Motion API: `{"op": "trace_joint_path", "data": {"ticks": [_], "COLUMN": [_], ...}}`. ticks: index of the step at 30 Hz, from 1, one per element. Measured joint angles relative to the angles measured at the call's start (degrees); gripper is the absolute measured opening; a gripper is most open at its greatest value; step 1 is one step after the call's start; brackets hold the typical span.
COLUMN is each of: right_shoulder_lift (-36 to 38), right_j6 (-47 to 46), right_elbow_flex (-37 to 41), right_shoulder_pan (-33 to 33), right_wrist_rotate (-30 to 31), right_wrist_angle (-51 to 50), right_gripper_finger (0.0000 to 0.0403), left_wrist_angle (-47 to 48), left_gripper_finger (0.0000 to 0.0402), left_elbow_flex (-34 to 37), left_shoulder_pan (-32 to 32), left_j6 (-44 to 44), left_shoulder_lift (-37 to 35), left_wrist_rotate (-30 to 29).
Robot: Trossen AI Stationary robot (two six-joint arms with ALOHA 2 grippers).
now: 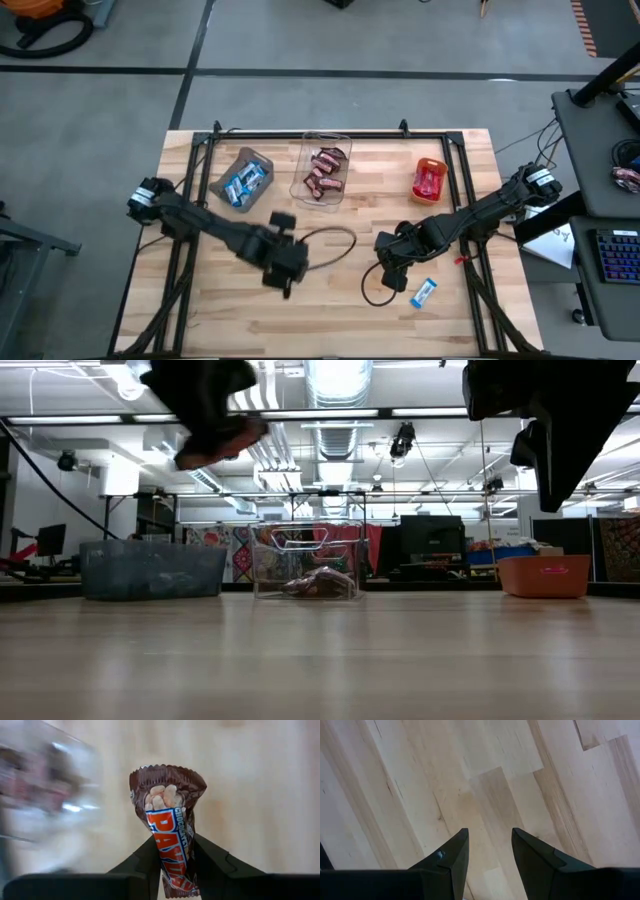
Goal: Sort candy
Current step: Put the brown chocolate into the transparent bin
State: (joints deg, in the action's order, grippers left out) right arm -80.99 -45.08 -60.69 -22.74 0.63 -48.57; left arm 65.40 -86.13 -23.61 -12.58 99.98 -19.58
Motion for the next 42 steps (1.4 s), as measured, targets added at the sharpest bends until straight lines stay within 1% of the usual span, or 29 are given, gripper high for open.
{"op": "trace_joint_path", "data": {"ticks": [3, 5, 9, 16, 18, 21, 23, 25, 34, 42], "right_shoulder_lift": [0.0, 0.0, 0.0, 0.0, 0.0, 0.0, 0.0, 0.0, 0.0, 0.0], "right_j6": [0.3, 0.3, 0.4, 0.8, 1.2, 1.3, 1.3, 1.4, 1.6, 1.7], "right_elbow_flex": [0.0, 0.0, 0.0, 0.0, 0.0, 0.0, 0.0, 0.0, 0.0, 0.0], "right_shoulder_pan": [0.0, 0.0, 0.0, 0.0, 0.0, 0.0, 0.0, 0.0, 0.0, 0.0], "right_wrist_rotate": [0.9, 1.0, 1.7, 2.8, 3.1, 3.9, 4.0, 4.0, 4.1, 4.1], "right_wrist_angle": [0.0, 0.0, 0.1, 0.4, 0.5, 0.7, 0.8, 0.9, 1.2, 1.5], "right_gripper_finger": [0.0141, 0.0141, 0.0141, 0.0141, 0.0141, 0.0141, 0.0141, 0.0141, 0.0141, 0.0141], "left_wrist_angle": [0.4, 0.5, -1.7, -7.4, -9.4, -11.9, -13.2, -14.3, -16.4, -17.2], "left_gripper_finger": [0.008, 0.008, 0.008, 0.008, 0.008, 0.008, 0.008, 0.008, 0.008, 0.008], "left_elbow_flex": [-2.7, -3.9, -4.3, -4.2, -4.2, -4.2, -4.2, -4.2, -4.2, -4.1], "left_shoulder_pan": [4.3, 7.5, 15.2, 28.1, 31.0, 34.6, 36.1, 37.1, 38.2, 38.3], "left_j6": [9.2, 15.0, 23.9, 34.9, 37.7, 41.2, 43.2, 44.7, 47.6, 47.9], "left_shoulder_lift": [0.0, 0.0, 0.0, 1.9, 2.7, 4.1, 5.3, 6.5, 9.6, 12.1], "left_wrist_rotate": [-5.5, -6.7, -6.9, -6.9, -5.2, 1.4, 4.9, 6.4, 6.7, 7.2]}}
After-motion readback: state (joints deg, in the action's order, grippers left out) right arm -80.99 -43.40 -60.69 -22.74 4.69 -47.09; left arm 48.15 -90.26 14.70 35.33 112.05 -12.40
